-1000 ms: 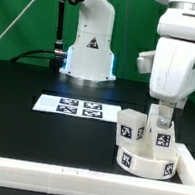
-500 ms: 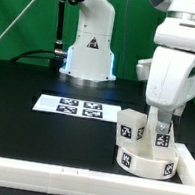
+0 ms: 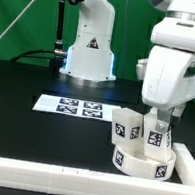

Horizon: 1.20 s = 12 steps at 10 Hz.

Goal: Assemble stool

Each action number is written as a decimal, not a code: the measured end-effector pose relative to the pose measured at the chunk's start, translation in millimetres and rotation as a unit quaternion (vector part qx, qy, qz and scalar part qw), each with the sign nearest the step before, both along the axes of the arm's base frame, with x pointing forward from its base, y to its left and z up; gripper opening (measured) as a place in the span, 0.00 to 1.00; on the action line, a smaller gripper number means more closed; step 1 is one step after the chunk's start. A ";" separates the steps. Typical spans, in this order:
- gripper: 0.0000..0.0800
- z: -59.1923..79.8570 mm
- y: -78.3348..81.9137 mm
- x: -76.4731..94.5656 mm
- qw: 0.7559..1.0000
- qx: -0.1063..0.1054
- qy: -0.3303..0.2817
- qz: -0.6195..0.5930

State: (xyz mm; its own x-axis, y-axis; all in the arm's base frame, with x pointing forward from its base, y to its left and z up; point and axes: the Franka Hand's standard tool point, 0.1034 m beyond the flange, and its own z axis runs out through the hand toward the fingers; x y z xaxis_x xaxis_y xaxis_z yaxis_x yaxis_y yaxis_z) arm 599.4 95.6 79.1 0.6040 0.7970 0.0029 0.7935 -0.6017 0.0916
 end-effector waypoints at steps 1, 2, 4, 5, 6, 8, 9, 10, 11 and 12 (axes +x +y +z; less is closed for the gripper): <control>0.42 0.0 0.0 0.0 1.000 0.002 -0.002 -0.031; 0.42 0.0 -0.1 0.0 0.997 0.006 -0.004 -0.077; 0.42 -0.5 -5.1 0.2 0.986 0.013 -0.007 -0.166; 0.42 -0.8 -5.2 0.6 0.972 0.019 -0.011 -0.234; 0.43 -1.0 -5.1 1.2 0.957 0.024 -0.016 -0.287; 0.43 -1.3 -4.0 0.3 0.916 0.037 -0.015 -0.398; 0.43 -1.2 -2.7 -0.7 0.891 0.045 -0.009 -0.451; 0.43 -0.9 -0.8 -1.2 0.870 0.051 -0.005 -0.491; 0.43 -1.0 1.4 -1.5 0.842 0.057 -0.004 -0.537; 0.43 -1.1 1.3 -1.5 0.828 0.058 -0.004 -0.558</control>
Offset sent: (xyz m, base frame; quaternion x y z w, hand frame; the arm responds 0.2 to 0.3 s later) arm -0.0039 -0.0136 -0.0031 0.0215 -0.0128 0.2171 0.9758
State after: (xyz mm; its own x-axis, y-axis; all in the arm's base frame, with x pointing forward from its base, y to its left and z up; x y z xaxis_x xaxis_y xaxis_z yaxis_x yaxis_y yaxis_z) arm 597.9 96.9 78.0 0.9638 -0.2622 0.0485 -0.2618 -0.9650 -0.0155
